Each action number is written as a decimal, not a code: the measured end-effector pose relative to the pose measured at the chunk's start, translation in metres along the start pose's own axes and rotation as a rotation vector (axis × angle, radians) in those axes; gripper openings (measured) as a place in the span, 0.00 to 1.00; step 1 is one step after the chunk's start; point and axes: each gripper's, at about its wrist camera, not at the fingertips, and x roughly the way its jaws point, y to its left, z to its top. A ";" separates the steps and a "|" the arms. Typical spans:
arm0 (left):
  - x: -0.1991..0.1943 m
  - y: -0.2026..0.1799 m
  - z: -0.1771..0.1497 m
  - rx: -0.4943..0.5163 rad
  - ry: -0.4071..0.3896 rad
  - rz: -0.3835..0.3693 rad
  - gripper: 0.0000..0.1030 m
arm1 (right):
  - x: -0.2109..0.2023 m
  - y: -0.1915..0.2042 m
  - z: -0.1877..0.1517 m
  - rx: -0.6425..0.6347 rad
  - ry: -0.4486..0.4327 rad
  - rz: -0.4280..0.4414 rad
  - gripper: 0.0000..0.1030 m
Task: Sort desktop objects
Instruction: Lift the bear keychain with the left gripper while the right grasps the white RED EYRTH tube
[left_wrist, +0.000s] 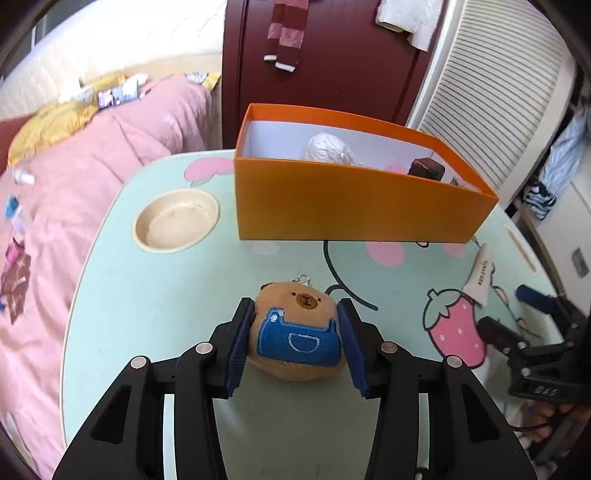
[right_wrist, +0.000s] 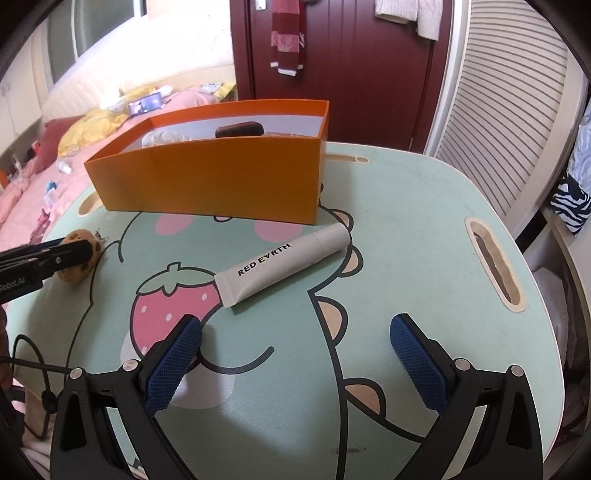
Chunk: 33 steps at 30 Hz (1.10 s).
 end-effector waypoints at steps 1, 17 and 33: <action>0.001 -0.003 -0.002 0.011 -0.008 0.007 0.46 | 0.001 -0.001 0.002 0.007 0.005 0.000 0.99; 0.005 -0.016 -0.009 0.087 -0.022 0.046 0.47 | 0.028 0.006 0.048 0.116 0.098 -0.069 0.80; 0.008 -0.015 -0.007 0.077 -0.025 0.034 0.42 | -0.003 0.020 0.017 -0.049 -0.046 0.092 0.18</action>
